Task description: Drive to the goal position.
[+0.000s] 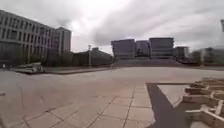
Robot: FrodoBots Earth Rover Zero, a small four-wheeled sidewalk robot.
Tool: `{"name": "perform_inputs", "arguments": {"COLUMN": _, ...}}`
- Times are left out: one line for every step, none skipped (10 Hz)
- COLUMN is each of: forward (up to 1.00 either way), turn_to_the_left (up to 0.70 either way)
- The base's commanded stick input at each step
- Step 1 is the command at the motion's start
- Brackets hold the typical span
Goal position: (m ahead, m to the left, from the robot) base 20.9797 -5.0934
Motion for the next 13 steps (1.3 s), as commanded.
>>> {"name": "perform_inputs", "arguments": {"forward": 1.00, "turn_to_the_left": 0.00}}
{"name": "perform_inputs", "arguments": {"forward": 1.00, "turn_to_the_left": 0.00}}
{"name": "perform_inputs", "arguments": {"forward": 1.00, "turn_to_the_left": 0.00}}
{"name": "perform_inputs", "arguments": {"forward": 1.00, "turn_to_the_left": 0.00}}
{"name": "perform_inputs", "arguments": {"forward": 1.00, "turn_to_the_left": -0.12}}
{"name": "perform_inputs", "arguments": {"forward": 1.00, "turn_to_the_left": -0.39}}
{"name": "perform_inputs", "arguments": {"forward": 1.00, "turn_to_the_left": -0.39}}
{"name": "perform_inputs", "arguments": {"forward": 1.00, "turn_to_the_left": -0.20}}
{"name": "perform_inputs", "arguments": {"forward": 1.00, "turn_to_the_left": 0.00}}
{"name": "perform_inputs", "arguments": {"forward": 1.00, "turn_to_the_left": 0.00}}
{"name": "perform_inputs", "arguments": {"forward": 1.00, "turn_to_the_left": 0.00}}
{"name": "perform_inputs", "arguments": {"forward": 1.00, "turn_to_the_left": 0.00}}
{"name": "perform_inputs", "arguments": {"forward": 1.00, "turn_to_the_left": 0.00}}
